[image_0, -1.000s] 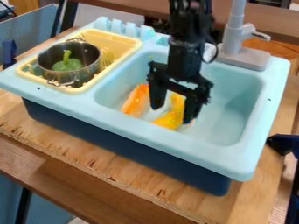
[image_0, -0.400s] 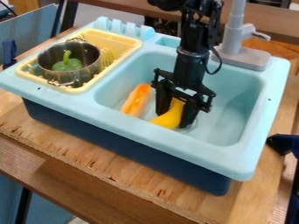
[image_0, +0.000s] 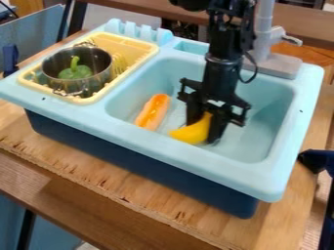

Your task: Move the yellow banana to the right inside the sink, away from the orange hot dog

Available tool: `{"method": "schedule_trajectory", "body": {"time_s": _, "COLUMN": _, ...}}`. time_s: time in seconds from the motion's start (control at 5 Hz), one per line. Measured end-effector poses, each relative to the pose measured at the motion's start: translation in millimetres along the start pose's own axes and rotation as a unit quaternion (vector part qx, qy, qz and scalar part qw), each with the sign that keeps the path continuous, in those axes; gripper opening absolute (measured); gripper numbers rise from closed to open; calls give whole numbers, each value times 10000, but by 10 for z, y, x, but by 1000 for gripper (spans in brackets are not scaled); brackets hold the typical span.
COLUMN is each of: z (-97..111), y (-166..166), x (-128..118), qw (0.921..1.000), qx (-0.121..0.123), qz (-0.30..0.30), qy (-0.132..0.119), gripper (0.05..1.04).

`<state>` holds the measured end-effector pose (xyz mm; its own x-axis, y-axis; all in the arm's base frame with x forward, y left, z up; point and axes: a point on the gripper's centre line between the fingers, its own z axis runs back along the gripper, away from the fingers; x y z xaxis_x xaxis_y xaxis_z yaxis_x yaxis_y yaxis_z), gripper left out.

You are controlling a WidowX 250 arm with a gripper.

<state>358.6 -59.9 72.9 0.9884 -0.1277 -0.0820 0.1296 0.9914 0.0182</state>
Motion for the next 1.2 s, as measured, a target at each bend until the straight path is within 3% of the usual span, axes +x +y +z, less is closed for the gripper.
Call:
{"method": "schedule_trajectory", "body": {"time_s": 0.4, "z": 172, "y": -428, "x": 69, "qw": 9997, "qx": -130, "qz": -104, "qy": -174, "gripper": 462}}
{"method": "schedule_trajectory", "body": {"time_s": 0.6, "z": 169, "y": -501, "x": 103, "qw": 9988, "qx": -400, "qz": 39, "qy": -267, "gripper": 462}}
{"method": "schedule_trajectory", "body": {"time_s": 1.0, "z": -29, "y": -498, "x": 25, "qw": 9979, "qx": -593, "qz": 232, "qy": -142, "gripper": 462}}
{"method": "schedule_trajectory", "body": {"time_s": 1.2, "z": -70, "y": -363, "x": -114, "qw": 9974, "qx": -677, "qz": 230, "qy": -104, "gripper": 515}}
